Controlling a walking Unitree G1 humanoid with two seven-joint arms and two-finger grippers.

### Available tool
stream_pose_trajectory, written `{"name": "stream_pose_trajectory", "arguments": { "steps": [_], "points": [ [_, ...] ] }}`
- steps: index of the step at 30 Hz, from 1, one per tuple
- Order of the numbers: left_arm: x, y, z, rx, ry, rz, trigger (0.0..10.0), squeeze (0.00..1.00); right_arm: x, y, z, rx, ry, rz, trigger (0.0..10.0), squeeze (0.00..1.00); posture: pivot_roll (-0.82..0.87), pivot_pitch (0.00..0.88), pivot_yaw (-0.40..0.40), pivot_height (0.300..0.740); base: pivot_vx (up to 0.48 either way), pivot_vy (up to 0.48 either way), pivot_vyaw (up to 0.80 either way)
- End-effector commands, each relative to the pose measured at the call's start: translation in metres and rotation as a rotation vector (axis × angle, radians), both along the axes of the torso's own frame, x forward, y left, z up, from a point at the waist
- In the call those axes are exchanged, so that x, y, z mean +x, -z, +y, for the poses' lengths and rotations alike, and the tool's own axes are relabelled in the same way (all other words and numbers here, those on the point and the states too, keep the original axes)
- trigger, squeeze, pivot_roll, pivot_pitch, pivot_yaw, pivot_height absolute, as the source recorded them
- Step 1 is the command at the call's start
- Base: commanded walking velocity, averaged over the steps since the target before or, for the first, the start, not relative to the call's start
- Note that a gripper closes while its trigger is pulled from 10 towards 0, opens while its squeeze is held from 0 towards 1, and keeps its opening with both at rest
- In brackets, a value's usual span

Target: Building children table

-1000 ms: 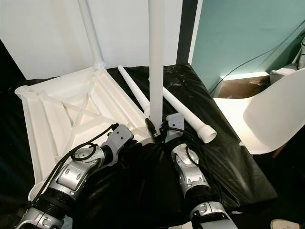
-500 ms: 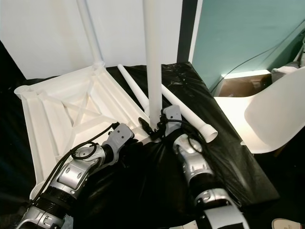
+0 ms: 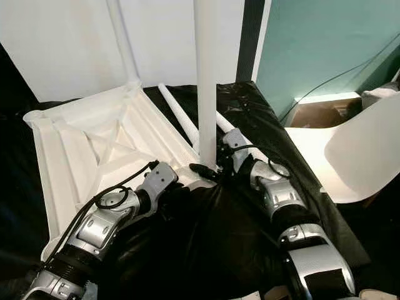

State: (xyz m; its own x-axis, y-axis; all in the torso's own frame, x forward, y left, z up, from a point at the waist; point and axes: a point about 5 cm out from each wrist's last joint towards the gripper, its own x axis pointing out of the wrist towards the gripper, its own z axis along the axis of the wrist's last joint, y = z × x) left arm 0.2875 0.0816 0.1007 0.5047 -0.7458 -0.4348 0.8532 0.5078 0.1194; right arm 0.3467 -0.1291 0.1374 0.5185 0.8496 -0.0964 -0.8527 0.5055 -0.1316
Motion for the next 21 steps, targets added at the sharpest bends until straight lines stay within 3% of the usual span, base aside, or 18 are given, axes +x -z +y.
{"name": "stream_pose_trajectory", "arguments": {
  "steps": [1, 7, 10, 13, 14, 15, 16, 17, 21],
  "points": [
    [-0.016, 0.038, 0.008, 0.066, -0.024, 0.175, 10.0, 0.0, -0.006, 0.01, 0.008, 0.0, -0.092, 0.066, 0.0, 0.0, 0.08, 0.0, -0.003, 0.74, 0.0, 0.0, 0.0],
    [-0.017, 0.038, 0.008, 0.068, -0.024, 0.177, 10.0, 0.0, -0.01, 0.015, 0.011, 0.012, -0.107, 0.083, 0.0, 0.0, 0.08, 0.0, 0.001, 0.74, 0.0, 0.0, 0.0],
    [-0.018, 0.038, 0.01, 0.072, -0.025, 0.178, 10.0, 0.0, -0.019, 0.028, 0.029, 0.096, -0.003, 0.07, 0.0, 0.0, 0.09, 0.0, -0.002, 0.74, 0.0, 0.0, 0.0],
    [-0.018, 0.038, 0.01, 0.072, -0.025, 0.178, 10.0, 0.0, -0.019, 0.028, 0.029, 0.096, -0.003, 0.07, 0.0, 0.0, 0.09, 0.0, -0.002, 0.74, 0.0, 0.0, 0.0],
    [-0.018, 0.039, 0.01, 0.072, -0.025, 0.178, 10.0, 0.0, -0.019, 0.028, 0.034, 0.2, 0.289, -0.047, 0.0, 0.0, 0.09, 0.0, -0.005, 0.74, 0.0, 0.0, 0.0],
    [-0.018, 0.039, 0.009, 0.072, -0.024, 0.178, 10.0, 0.0, -0.019, 0.027, 0.032, 0.23, 0.436, -0.094, 0.0, 0.0, 0.09, 0.0, -0.003, 0.74, 0.0, 0.0, 0.0],
    [-0.018, 0.039, 0.009, 0.072, -0.024, 0.178, 10.0, 0.0, -0.019, 0.027, 0.032, 0.23, 0.436, -0.094, 0.0, 0.0, 0.09, 0.0, -0.003, 0.74, 0.0, 0.0, 0.0],
    [-0.018, 0.039, 0.009, 0.071, -0.024, 0.178, 10.0, 0.0, -0.019, 0.028, 0.03, 0.252, 0.532, -0.105, 0.0, 0.0, 0.09, 0.0, -0.003, 0.74, 0.0, 0.0, 0.0],
    [-0.018, 0.039, 0.009, 0.072, -0.022, 0.178, 10.0, 0.0, -0.02, 0.029, 0.03, 0.258, 0.58, -0.108, 0.0, 0.0, 0.09, 0.0, 0.0, 0.74, 0.0, 0.0, 0.0]
  ]
}}
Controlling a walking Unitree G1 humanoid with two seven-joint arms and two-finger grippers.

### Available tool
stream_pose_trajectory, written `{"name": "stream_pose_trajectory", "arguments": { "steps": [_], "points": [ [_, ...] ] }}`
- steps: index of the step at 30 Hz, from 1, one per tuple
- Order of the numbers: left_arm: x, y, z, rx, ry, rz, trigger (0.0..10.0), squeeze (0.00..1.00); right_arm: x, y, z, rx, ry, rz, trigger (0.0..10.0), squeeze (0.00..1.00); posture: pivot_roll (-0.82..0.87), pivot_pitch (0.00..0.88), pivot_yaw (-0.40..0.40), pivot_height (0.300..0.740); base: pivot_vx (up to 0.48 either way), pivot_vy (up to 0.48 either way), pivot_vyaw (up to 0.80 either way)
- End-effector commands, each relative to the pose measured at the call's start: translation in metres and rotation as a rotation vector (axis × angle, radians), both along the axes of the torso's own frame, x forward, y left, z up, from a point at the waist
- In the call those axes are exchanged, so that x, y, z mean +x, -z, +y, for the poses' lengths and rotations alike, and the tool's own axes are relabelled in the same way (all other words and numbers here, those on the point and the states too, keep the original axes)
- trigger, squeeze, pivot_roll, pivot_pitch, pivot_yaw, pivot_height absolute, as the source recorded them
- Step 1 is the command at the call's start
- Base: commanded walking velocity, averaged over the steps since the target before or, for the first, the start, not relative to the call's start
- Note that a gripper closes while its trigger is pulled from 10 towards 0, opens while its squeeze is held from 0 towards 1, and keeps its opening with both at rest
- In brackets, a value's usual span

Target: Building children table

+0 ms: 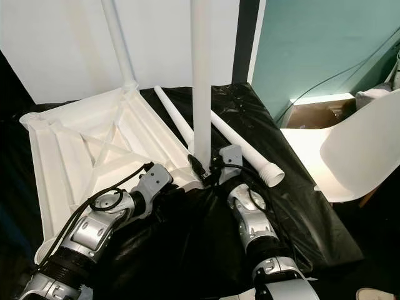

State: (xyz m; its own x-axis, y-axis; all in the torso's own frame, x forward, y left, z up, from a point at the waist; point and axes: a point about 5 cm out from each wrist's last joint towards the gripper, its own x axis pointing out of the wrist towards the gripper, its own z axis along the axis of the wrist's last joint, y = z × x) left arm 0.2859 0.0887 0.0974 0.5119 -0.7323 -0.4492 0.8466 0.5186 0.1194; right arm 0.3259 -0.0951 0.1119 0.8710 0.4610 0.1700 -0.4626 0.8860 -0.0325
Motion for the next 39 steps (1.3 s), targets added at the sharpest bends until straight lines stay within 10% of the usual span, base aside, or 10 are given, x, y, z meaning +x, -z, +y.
{"name": "stream_pose_trajectory", "arguments": {
  "steps": [1, 6, 7, 8, 9, 11, 14, 26, 27, 39],
  "points": [
    [-0.017, 0.035, 0.003, 0.061, -0.006, 0.17, 10.0, 0.0, -0.001, 0.008, -0.003, 0.012, 0.052, 0.051, 0.0, 0.0, 0.09, 0.0, 0.004, 0.74, 0.0, 0.0, 0.0],
    [-0.017, 0.035, 0.003, 0.063, -0.005, 0.17, 10.0, 0.0, -0.003, 0.011, -0.003, 0.004, 0.045, 0.067, 0.0, 0.0, 0.09, 0.0, 0.003, 0.74, 0.0, 0.0, 0.0],
    [-0.017, 0.035, 0.003, 0.062, -0.004, 0.17, 10.0, 0.0, -0.004, 0.012, -0.002, -0.005, 0.004, 0.069, 10.0, 0.0, 0.08, 0.0, 0.003, 0.74, 0.0, 0.0, 0.0],
    [-0.017, 0.035, 0.003, 0.062, -0.004, 0.17, 10.0, 0.0, -0.004, 0.012, -0.002, -0.005, 0.004, 0.069, 10.0, 0.0, 0.08, 0.0, 0.003, 0.74, 0.0, 0.0, 0.0],
    [-0.017, 0.035, 0.002, 0.06, -0.003, 0.171, 10.0, 0.0, -0.004, 0.011, 0.0, -0.006, -0.043, 0.069, 10.0, 1.0, 0.08, 0.0, 0.004, 0.74, 0.0, 0.0, 0.0],
    [-0.018, 0.035, 0.002, 0.059, -0.002, 0.172, 10.0, 0.0, -0.005, 0.008, 0.001, -0.031, -0.124, 0.052, 10.0, 1.0, 0.08, 0.0, 0.005, 0.74, 0.0, 0.0, 0.0],
    [-0.018, 0.036, 0.001, 0.058, -0.001, 0.174, 10.0, 0.0, -0.003, 0.002, -0.002, -0.122, -0.225, 0.005, 10.0, 0.0, 0.08, 0.0, 0.005, 0.74, 0.0, 0.0, 0.0],
    [-0.019, 0.036, 0.001, 0.056, -0.003, 0.177, 10.0, 0.0, 0.011, -0.008, -0.032, -0.284, -0.359, 0.048, 9.7, 0.0, 0.08, 0.0, 0.003, 0.74, 0.0, 0.0, 0.0],
    [-0.018, 0.036, 0.001, 0.055, -0.004, 0.176, 10.0, 0.0, 0.011, -0.008, -0.033, -0.293, -0.393, 0.053, 0.0, 0.0, 0.08, 0.0, 0.003, 0.74, 0.0, 0.0, 0.0],
    [-0.019, 0.036, 0.005, 0.055, -0.02, 0.177, 10.0, 0.0, -0.008, 0.015, -0.023, -0.199, -0.25, 0.072, 0.0, 0.0, 0.1, 0.0, -0.004, 0.74, 0.0, 0.0, 0.0]
  ]
}}
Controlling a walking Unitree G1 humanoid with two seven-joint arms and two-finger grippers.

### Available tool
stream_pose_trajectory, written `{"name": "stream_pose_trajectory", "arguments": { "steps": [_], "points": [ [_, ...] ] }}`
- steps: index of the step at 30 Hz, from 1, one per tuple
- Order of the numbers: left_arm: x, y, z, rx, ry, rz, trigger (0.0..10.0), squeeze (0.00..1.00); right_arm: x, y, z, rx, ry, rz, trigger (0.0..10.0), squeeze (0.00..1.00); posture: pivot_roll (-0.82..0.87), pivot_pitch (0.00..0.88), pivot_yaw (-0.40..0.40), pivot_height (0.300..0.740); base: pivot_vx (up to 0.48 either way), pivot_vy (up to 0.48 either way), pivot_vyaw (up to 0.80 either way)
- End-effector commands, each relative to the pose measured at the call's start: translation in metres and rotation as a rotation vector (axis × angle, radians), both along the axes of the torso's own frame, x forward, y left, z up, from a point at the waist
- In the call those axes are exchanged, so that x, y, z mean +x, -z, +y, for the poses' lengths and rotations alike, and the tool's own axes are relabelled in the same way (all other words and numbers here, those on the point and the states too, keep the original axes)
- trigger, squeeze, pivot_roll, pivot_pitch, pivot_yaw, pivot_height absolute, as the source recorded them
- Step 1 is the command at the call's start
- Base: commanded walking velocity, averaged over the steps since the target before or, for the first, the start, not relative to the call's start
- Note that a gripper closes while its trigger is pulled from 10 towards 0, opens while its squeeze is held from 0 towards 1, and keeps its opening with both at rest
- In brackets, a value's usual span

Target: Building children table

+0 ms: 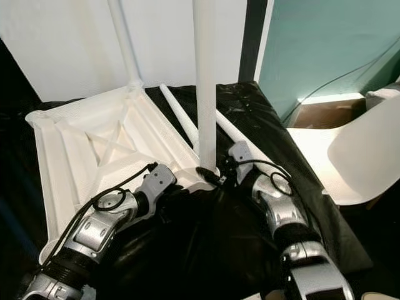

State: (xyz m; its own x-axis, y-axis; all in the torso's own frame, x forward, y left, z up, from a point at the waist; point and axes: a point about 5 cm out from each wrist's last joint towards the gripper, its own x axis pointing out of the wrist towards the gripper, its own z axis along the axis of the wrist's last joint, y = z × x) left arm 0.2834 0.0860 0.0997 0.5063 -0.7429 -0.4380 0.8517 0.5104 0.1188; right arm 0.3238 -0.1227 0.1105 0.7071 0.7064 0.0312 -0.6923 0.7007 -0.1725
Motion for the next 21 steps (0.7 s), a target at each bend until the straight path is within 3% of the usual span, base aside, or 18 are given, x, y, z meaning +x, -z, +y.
{"name": "stream_pose_trajectory", "arguments": {
  "steps": [1, 4, 9, 14, 15, 17, 18, 20, 21],
  "points": [
    [-0.016, 0.038, 0.007, 0.067, -0.03, 0.182, 10.0, 0.0, -0.006, 0.014, 0.005, -0.009, 0.036, 0.038, 0.0, 0.0, 0.1, 0.0, -0.004, 0.74, 0.0, 0.0, 0.0],
    [-0.015, 0.037, 0.008, 0.068, -0.031, 0.181, 10.0, 0.0, -0.008, 0.018, -0.001, 0.079, 0.347, 0.003, 0.0, 0.0, 0.09, 0.0, 0.0, 0.74, 0.0, 0.0, 0.0],
    [-0.013, 0.036, 0.006, 0.069, -0.024, 0.177, 10.0, 0.0, -0.006, 0.014, -0.003, 0.134, 0.503, -0.017, 0.0, 0.0, 0.09, 0.0, 0.002, 0.74, 0.0, 0.0, 0.0],
    [-0.013, 0.036, 0.005, 0.068, -0.019, 0.177, 10.0, 0.0, -0.003, 0.01, 0.002, 0.149, 0.534, -0.022, 0.0, 0.0, 0.08, 0.0, 0.004, 0.74, 0.0, 0.0, 0.0],
    [-0.014, 0.037, 0.005, 0.07, -0.018, 0.178, 10.0, 0.0, -0.005, 0.009, 0.013, 0.148, 0.463, -0.014, 4.9, 0.0, 0.08, 0.0, 0.005, 0.74, 0.0, 0.0, 0.0],
    [-0.014, 0.037, 0.005, 0.07, -0.017, 0.178, 10.0, 0.0, -0.006, 0.009, 0.018, 0.148, 0.419, -0.011, 4.9, 0.0, 0.08, 0.0, 0.005, 0.74, 0.0, 0.0, 0.0],
    [-0.014, 0.037, 0.005, 0.07, -0.017, 0.179, 10.0, 0.0, -0.009, 0.008, 0.027, 0.137, 0.343, -0.011, 10.0, 0.0, 0.08, 0.0, 0.005, 0.74, 0.0, 0.0, 0.0],
    [-0.014, 0.037, 0.005, 0.07, -0.017, 0.179, 10.0, 0.0, -0.009, 0.008, 0.027, 0.137, 0.343, -0.011, 10.0, 0.0, 0.08, 0.0, 0.005, 0.74, 0.0, 0.0, 0.0],
    [-0.014, 0.037, 0.005, 0.071, -0.017, 0.18, 10.0, 0.0, -0.011, 0.005, 0.033, 0.139, 0.259, -0.026, 10.0, 1.0, 0.07, 0.0, 0.006, 0.74, 0.0, 0.0, 0.0]
  ]
}}
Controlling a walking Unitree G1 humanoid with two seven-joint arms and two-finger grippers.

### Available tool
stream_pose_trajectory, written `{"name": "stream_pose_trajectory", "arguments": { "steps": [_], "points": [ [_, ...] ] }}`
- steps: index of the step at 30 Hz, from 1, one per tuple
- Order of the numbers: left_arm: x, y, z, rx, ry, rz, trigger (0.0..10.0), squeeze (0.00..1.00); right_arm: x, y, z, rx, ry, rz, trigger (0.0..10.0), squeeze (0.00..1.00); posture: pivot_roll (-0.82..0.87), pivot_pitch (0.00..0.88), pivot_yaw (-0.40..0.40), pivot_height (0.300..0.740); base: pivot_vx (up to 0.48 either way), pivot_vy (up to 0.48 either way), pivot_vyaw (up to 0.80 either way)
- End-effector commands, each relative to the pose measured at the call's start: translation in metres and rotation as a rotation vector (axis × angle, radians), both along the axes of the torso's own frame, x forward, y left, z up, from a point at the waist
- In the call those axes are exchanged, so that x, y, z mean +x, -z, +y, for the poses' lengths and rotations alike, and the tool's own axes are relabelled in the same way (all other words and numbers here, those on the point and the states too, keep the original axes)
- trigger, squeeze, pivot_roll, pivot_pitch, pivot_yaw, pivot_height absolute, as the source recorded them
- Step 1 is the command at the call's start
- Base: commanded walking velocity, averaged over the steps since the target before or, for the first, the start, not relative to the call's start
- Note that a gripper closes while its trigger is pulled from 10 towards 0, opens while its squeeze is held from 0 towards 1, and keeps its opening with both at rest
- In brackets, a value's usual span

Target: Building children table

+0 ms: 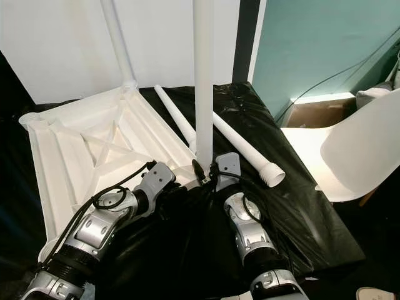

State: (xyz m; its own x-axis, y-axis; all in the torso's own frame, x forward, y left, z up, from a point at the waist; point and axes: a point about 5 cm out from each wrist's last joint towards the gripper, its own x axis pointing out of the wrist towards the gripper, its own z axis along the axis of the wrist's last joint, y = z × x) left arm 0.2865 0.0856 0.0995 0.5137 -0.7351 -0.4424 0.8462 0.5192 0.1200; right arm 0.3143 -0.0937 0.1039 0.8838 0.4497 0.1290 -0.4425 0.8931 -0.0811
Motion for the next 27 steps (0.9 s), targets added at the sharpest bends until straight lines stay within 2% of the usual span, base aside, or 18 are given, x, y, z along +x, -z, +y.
{"name": "stream_pose_trajectory", "arguments": {
  "steps": [1, 4, 5, 6, 10, 16, 17, 19, 20, 21, 25, 27],
  "points": [
    [-0.017, 0.038, 0.006, 0.065, -0.006, 0.18, 10.0, 0.0, -0.001, -0.005, 0.007, -0.022, -0.115, -0.014, 10.0, 1.0, 0.07, 0.0, 0.01, 0.74, 0.0, 0.0, 0.0],
    [-0.017, 0.038, 0.005, 0.065, -0.002, 0.182, 10.0, 0.0, 0.002, -0.009, 0.005, -0.074, -0.171, -0.037, 10.0, 1.0, 0.07, 0.0, 0.01, 0.74, 0.0, 0.0, 0.0],
    [-0.017, 0.038, 0.003, 0.065, 0.003, 0.182, 10.0, 0.0, 0.006, -0.011, 0.001, -0.098, -0.186, -0.032, 10.0, 0.0, 0.06, 0.0, 0.01, 0.74, 0.0, 0.0, 0.0],
    [-0.017, 0.038, 0.002, 0.064, 0.007, 0.183, 10.0, 0.0, 0.01, -0.014, -0.006, -0.131, -0.207, -0.033, 10.0, 0.0, 0.06, 0.0, 0.01, 0.74, 0.0, 0.0, 0.0],
    [-0.018, 0.039, 0.001, 0.065, 0.014, 0.186, 10.0, 0.0, 0.017, -0.018, -0.018, -0.202, -0.278, -0.022, 10.0, 0.0, 0.06, 0.0, 0.014, 0.74, 0.0, 0.0, 0.0],
    [-0.018, 0.039, 0.001, 0.069, 0.015, 0.186, 10.0, 0.0, 0.019, -0.013, -0.021, -0.3, -0.417, 0.047, 10.0, 0.0, 0.06, 0.0, 0.013, 0.74, 0.0, 0.0, 0.0],
    [-0.018, 0.039, 0.001, 0.07, 0.015, 0.186, 10.0, 0.0, 0.018, -0.011, -0.021, -0.311, -0.445, 0.065, 8.0, 0.0, 0.06, 0.0, 0.013, 0.74, 0.0, 0.0, 0.0],
    [-0.018, 0.039, 0.001, 0.07, 0.014, 0.186, 10.0, 0.0, 0.018, -0.011, -0.022, -0.316, -0.46, 0.074, 8.0, 0.0, 0.06, 0.0, 0.013, 0.74, 0.0, 0.0, 0.0],
    [-0.018, 0.039, 0.001, 0.07, 0.013, 0.186, 10.0, 0.0, 0.018, -0.011, -0.022, -0.314, -0.474, 0.079, 0.4, 0.0, 0.06, 0.0, 0.013, 0.74, 0.0, 0.0, 0.0],
    [-0.02, 0.04, 0.002, 0.068, 0.012, 0.188, 10.0, 0.0, 0.017, -0.009, -0.023, -0.312, -0.507, 0.094, 0.0, 0.0, 0.07, 0.0, 0.007, 0.74, 0.0, 0.0, 0.0],
    [-0.021, 0.04, 0.002, 0.067, 0.008, 0.19, 10.0, 0.0, 0.015, -0.007, -0.022, -0.31, -0.522, 0.11, 0.0, 0.0, 0.08, 0.0, 0.003, 0.74, 0.0, 0.0, 0.0],
    [-0.022, 0.041, 0.003, 0.067, 0.006, 0.191, 10.0, 0.0, 0.011, -0.001, -0.018, -0.263, -0.52, 0.143, 0.0, 0.0, 0.08, 0.0, 0.001, 0.74, 0.0, 0.0, 0.0]
  ]
}}
